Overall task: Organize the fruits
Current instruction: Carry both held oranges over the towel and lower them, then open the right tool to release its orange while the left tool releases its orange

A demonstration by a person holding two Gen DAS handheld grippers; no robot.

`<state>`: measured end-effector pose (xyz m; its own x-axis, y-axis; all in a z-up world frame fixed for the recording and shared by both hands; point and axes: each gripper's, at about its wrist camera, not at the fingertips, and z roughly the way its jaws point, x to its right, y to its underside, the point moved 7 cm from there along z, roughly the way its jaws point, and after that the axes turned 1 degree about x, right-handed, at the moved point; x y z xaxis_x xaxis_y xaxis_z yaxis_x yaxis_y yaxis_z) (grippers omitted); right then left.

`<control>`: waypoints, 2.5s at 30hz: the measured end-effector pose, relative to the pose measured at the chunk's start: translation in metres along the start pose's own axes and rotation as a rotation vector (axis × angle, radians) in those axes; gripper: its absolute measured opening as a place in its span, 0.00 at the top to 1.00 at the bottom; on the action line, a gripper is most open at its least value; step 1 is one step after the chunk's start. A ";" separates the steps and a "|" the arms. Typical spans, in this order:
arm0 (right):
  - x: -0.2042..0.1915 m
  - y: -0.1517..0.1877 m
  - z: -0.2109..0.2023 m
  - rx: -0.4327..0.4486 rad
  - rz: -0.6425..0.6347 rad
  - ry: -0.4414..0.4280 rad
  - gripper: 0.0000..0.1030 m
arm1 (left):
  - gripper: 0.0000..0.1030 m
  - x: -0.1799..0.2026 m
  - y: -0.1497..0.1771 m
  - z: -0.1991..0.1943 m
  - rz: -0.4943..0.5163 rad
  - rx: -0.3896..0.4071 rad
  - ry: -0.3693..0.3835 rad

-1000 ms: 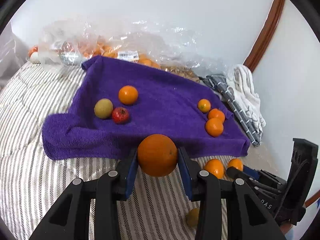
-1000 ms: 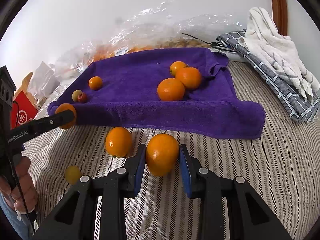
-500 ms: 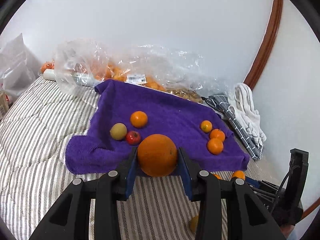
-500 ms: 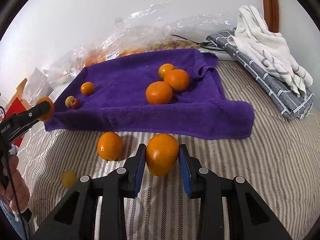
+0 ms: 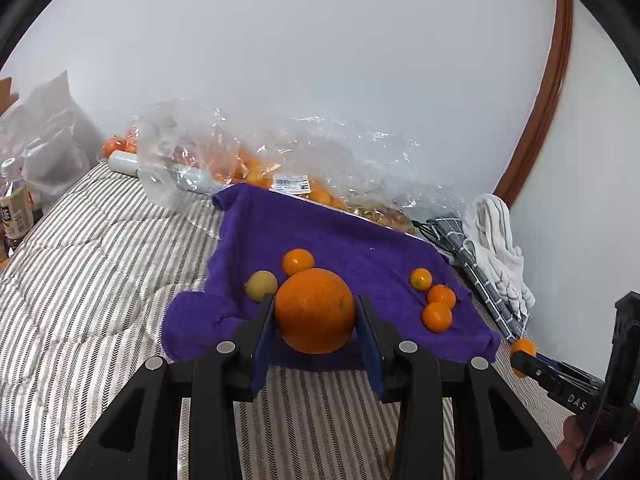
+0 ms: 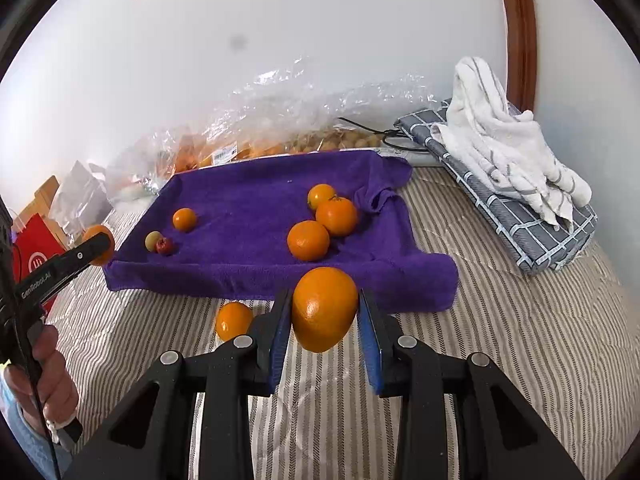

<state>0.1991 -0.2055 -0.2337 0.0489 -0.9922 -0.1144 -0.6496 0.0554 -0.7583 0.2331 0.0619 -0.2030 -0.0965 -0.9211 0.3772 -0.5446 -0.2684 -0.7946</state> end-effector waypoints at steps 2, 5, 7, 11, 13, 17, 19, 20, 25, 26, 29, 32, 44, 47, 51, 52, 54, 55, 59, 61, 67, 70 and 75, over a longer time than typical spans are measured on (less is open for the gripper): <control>0.000 0.000 -0.001 0.000 -0.005 0.003 0.68 | 0.64 -0.001 0.000 0.000 -0.001 0.002 -0.006; -0.002 0.000 -0.005 0.007 -0.012 0.007 0.68 | 0.64 0.000 -0.001 -0.001 0.002 0.005 -0.004; -0.004 -0.001 -0.007 0.014 -0.020 0.005 0.68 | 0.64 0.001 -0.001 -0.002 0.008 0.006 -0.002; -0.010 -0.009 -0.008 0.027 -0.050 0.005 0.68 | 0.64 0.000 -0.002 -0.004 0.015 0.008 -0.015; -0.011 -0.015 -0.005 0.032 -0.057 0.001 0.68 | 0.64 -0.001 -0.005 -0.005 0.017 0.008 -0.017; -0.011 -0.029 -0.001 0.051 -0.069 -0.005 0.68 | 0.64 -0.010 -0.016 -0.011 0.025 0.007 -0.041; -0.009 -0.040 0.003 0.064 -0.080 -0.007 0.68 | 0.64 -0.014 -0.027 -0.014 0.032 -0.006 -0.051; -0.008 -0.044 0.006 0.068 -0.082 -0.009 0.68 | 0.64 -0.015 -0.034 -0.015 0.039 -0.003 -0.057; -0.006 -0.073 0.025 0.088 -0.078 -0.018 0.68 | 0.64 -0.015 -0.070 -0.011 0.078 0.025 -0.092; -0.006 -0.079 0.029 0.092 -0.079 -0.019 0.68 | 0.64 -0.014 -0.073 -0.007 0.080 0.026 -0.097; -0.010 -0.095 0.042 0.088 -0.076 -0.032 0.68 | 0.64 -0.014 -0.084 0.010 0.072 0.021 -0.101; -0.018 -0.109 0.057 0.083 -0.096 -0.022 0.68 | 0.64 -0.018 -0.088 0.031 0.045 -0.013 -0.104; -0.037 -0.094 0.124 -0.038 -0.155 -0.006 0.68 | 0.64 -0.016 -0.073 0.113 0.135 -0.145 -0.219; -0.041 -0.086 0.135 -0.068 -0.170 -0.010 0.68 | 0.64 -0.016 -0.068 0.126 0.150 -0.177 -0.244; -0.044 -0.079 0.143 -0.092 -0.191 -0.005 0.68 | 0.64 -0.018 -0.062 0.138 0.159 -0.207 -0.258; -0.044 -0.078 0.145 -0.098 -0.192 -0.003 0.68 | 0.64 -0.018 -0.060 0.140 0.163 -0.209 -0.260; -0.043 -0.076 0.147 -0.107 -0.197 0.001 0.68 | 0.64 -0.018 -0.058 0.144 0.174 -0.215 -0.263; -0.043 -0.074 0.148 -0.110 -0.201 0.005 0.68 | 0.64 -0.017 -0.058 0.145 0.179 -0.220 -0.265; -0.043 -0.072 0.150 -0.111 -0.209 0.007 0.68 | 0.64 -0.018 -0.053 0.150 0.179 -0.234 -0.263; -0.043 -0.070 0.150 -0.113 -0.214 0.009 0.68 | 0.64 -0.018 -0.051 0.152 0.188 -0.243 -0.271; -0.044 -0.068 0.150 -0.107 -0.230 0.003 0.68 | 0.64 -0.019 -0.049 0.154 0.188 -0.256 -0.279; -0.045 -0.066 0.150 -0.111 -0.230 -0.007 0.66 | 0.64 -0.017 -0.051 0.152 0.207 -0.240 -0.289; -0.045 -0.071 0.133 -0.064 -0.223 0.007 0.60 | 0.54 -0.005 -0.061 0.136 0.211 -0.170 -0.253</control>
<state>0.3436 -0.1504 -0.2604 0.1918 -0.9798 0.0561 -0.6698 -0.1725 -0.7222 0.3800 0.0443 -0.2210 -0.0238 -0.9975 0.0670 -0.6675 -0.0340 -0.7439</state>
